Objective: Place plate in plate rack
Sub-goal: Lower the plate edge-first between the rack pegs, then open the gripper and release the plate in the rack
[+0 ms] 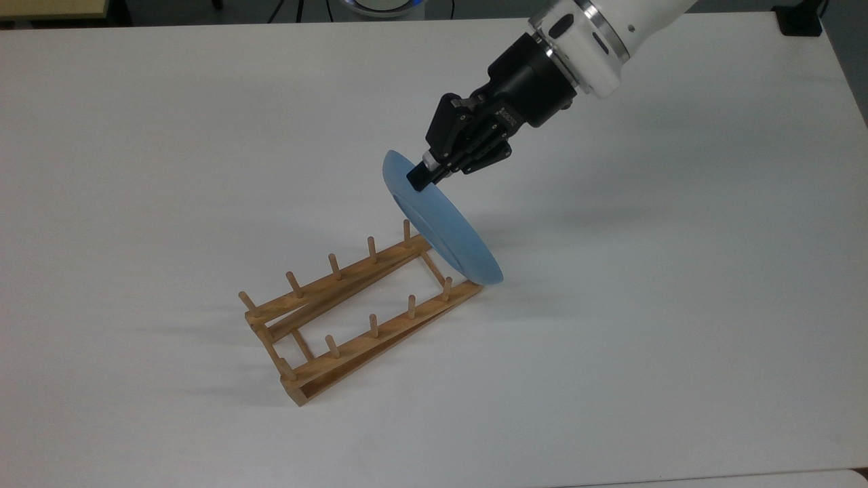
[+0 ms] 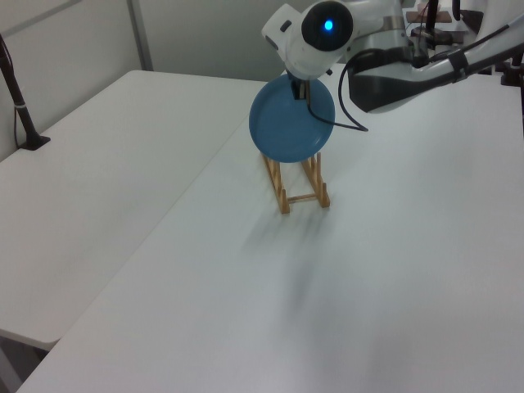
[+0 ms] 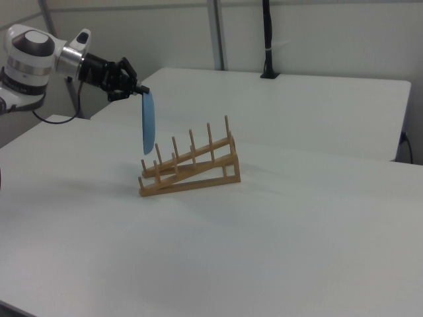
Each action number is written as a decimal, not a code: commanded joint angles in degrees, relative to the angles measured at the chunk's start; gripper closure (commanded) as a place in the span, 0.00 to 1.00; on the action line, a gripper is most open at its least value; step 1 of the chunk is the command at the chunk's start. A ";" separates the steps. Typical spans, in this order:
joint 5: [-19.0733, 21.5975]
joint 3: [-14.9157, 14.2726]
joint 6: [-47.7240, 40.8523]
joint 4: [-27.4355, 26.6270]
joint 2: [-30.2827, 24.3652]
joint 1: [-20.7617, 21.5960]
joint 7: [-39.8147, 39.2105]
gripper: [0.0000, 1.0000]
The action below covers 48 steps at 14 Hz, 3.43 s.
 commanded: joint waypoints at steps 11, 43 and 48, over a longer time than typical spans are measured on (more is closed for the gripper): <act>-8.21 4.83 -1.66 -7.26 2.28 -0.07 9.20 1.00; 10.93 6.15 1.51 -6.03 2.81 -2.88 21.95 0.00; 27.88 6.15 0.54 -2.42 1.58 -2.88 21.68 0.00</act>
